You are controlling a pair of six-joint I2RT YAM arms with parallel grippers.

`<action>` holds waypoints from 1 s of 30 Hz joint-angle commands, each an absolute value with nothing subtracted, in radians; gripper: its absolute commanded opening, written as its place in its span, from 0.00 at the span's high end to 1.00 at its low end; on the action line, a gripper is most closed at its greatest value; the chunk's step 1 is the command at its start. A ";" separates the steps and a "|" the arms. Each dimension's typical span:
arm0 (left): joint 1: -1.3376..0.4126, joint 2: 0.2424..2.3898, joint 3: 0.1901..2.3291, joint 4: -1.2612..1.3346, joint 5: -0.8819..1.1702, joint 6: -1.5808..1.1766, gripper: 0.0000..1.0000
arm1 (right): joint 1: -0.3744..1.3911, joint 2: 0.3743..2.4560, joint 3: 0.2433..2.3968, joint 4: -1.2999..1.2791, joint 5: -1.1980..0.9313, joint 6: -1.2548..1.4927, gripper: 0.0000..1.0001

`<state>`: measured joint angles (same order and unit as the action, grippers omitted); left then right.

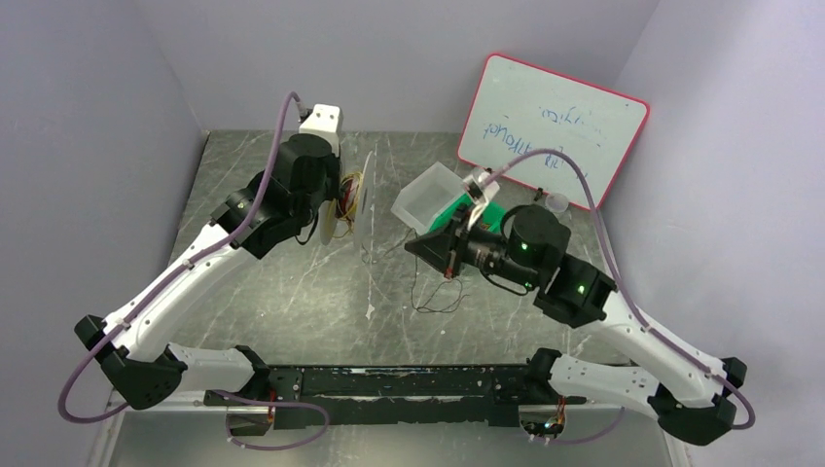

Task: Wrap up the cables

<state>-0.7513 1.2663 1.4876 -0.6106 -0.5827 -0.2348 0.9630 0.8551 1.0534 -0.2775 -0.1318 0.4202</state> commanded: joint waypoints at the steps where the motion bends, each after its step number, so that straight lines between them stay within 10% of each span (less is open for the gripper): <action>1: -0.745 1.230 1.471 -0.530 -0.522 -0.219 0.93 | 0.968 0.960 1.222 -0.424 -0.146 0.325 1.00; 30: -0.744 1.301 1.477 -0.648 -0.569 -0.224 0.93 | 1.014 1.245 1.618 -0.399 -0.454 0.285 1.00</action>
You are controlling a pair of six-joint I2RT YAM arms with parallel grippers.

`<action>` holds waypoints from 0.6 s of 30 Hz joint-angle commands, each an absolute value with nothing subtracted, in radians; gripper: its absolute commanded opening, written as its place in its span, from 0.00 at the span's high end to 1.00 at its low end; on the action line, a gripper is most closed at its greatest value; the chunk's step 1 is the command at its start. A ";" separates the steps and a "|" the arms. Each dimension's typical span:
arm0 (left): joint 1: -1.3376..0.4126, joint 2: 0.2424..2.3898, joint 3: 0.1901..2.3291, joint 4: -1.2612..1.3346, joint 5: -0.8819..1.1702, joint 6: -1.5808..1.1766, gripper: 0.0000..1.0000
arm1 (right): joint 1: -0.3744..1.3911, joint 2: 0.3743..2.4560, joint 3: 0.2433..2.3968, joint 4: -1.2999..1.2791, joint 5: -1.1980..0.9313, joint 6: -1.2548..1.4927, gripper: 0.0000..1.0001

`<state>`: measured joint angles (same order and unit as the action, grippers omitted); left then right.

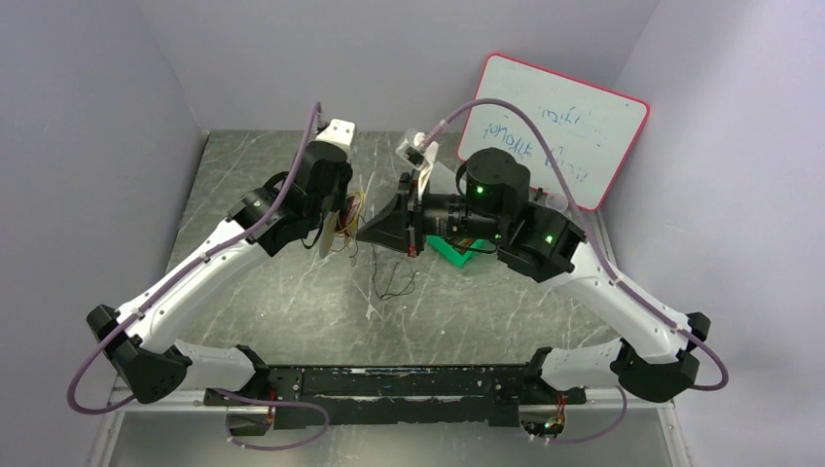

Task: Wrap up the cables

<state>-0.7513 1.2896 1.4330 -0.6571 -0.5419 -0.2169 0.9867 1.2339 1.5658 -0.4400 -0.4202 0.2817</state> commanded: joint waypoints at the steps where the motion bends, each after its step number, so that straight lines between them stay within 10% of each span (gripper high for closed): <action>1: -0.744 1.300 1.469 -0.646 -0.570 -0.225 0.93 | 1.014 1.246 1.628 -0.398 -0.437 0.286 1.00; 18: -0.745 1.168 1.250 -0.560 -0.555 -0.193 0.93 | 1.015 1.335 1.846 -0.516 0.002 0.283 1.00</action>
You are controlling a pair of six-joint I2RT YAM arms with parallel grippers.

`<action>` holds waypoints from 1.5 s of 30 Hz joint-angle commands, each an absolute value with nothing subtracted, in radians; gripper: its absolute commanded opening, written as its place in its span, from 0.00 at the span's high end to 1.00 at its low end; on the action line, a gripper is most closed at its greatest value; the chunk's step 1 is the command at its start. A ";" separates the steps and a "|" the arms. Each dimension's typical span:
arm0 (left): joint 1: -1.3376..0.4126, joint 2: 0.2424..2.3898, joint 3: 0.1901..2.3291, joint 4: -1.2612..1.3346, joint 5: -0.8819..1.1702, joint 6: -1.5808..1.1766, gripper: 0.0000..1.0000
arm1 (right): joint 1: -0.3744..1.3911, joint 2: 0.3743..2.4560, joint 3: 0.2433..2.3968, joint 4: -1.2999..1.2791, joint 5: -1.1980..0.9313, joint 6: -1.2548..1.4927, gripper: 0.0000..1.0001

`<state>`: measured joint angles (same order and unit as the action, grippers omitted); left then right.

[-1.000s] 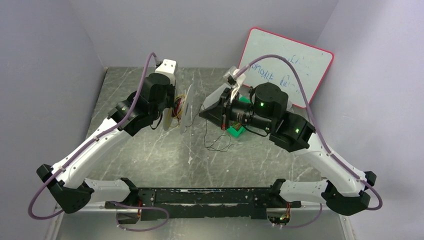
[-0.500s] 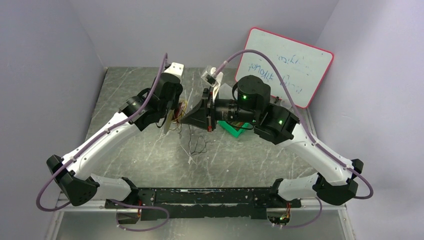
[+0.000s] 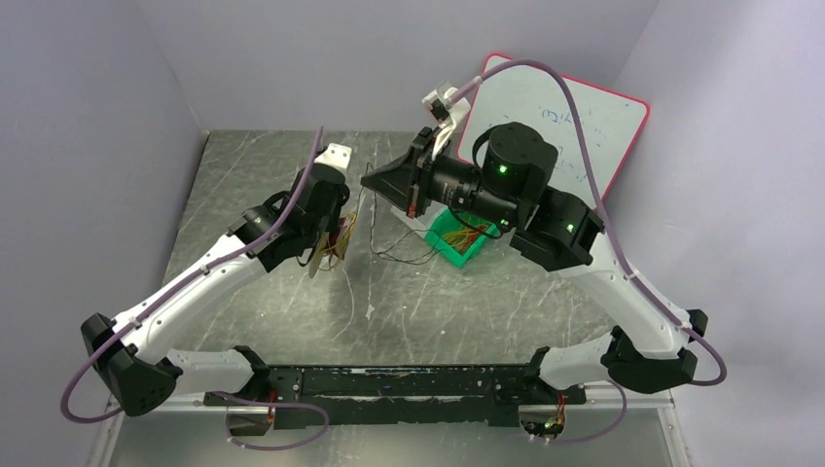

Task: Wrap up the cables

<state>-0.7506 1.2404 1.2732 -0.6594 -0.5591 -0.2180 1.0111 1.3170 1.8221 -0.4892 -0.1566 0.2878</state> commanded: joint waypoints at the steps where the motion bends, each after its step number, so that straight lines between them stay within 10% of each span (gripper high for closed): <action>1: -0.746 1.154 1.237 -0.552 -0.547 -0.189 0.93 | 1.014 1.336 1.842 -0.516 0.024 0.279 1.00; 24: -0.763 0.956 1.075 -0.610 -0.149 -0.011 0.93 | 0.600 1.354 1.645 -0.404 -0.106 0.260 1.00; 45: -0.761 0.872 1.441 -0.821 0.202 -0.053 0.93 | 0.499 1.200 1.015 -0.174 -0.224 0.287 1.00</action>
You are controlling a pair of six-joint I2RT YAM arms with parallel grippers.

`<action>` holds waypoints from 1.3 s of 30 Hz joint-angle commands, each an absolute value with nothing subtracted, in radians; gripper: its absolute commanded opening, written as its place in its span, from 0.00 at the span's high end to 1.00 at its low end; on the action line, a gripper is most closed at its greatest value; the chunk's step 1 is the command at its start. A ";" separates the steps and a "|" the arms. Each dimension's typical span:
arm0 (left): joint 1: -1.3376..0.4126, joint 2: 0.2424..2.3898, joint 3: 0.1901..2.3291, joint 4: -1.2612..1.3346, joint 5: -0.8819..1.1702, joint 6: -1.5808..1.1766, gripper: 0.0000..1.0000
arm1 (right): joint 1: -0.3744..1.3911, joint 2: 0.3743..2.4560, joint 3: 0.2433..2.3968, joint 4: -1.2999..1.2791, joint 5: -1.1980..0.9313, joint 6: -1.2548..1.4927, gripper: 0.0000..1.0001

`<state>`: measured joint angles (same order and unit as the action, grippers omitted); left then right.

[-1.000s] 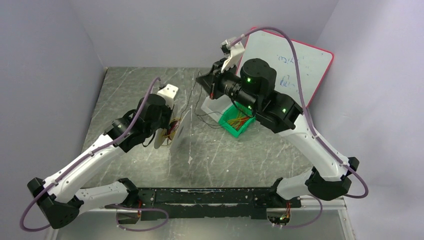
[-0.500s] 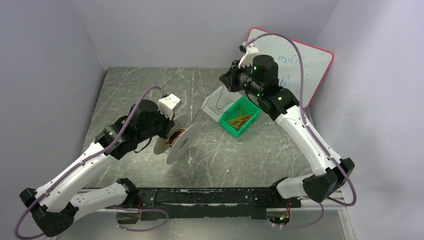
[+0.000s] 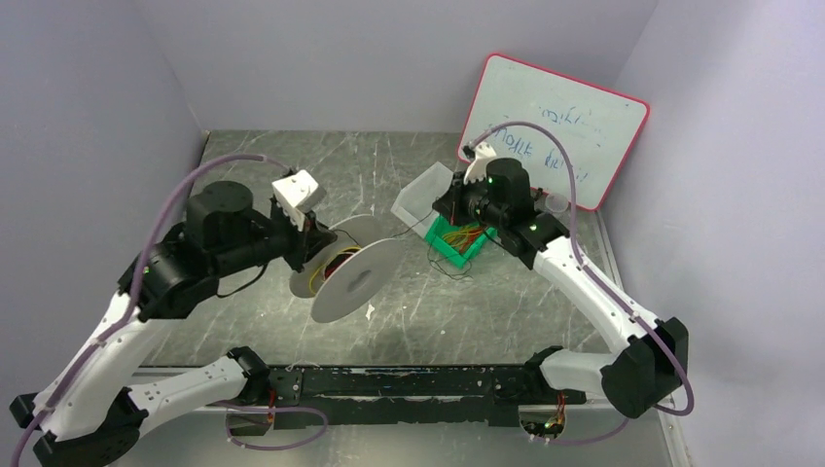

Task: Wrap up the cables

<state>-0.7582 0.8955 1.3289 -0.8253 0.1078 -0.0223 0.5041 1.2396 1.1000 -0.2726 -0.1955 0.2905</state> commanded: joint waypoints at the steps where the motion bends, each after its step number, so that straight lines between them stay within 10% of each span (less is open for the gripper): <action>1: -0.761 0.871 1.469 -0.825 0.202 -0.060 0.93 | 0.499 1.189 0.970 -0.151 -0.235 0.284 1.00; 39: -0.761 1.024 1.811 -0.711 -0.101 -0.335 0.93 | 0.512 0.908 0.014 1.066 -0.741 0.503 1.00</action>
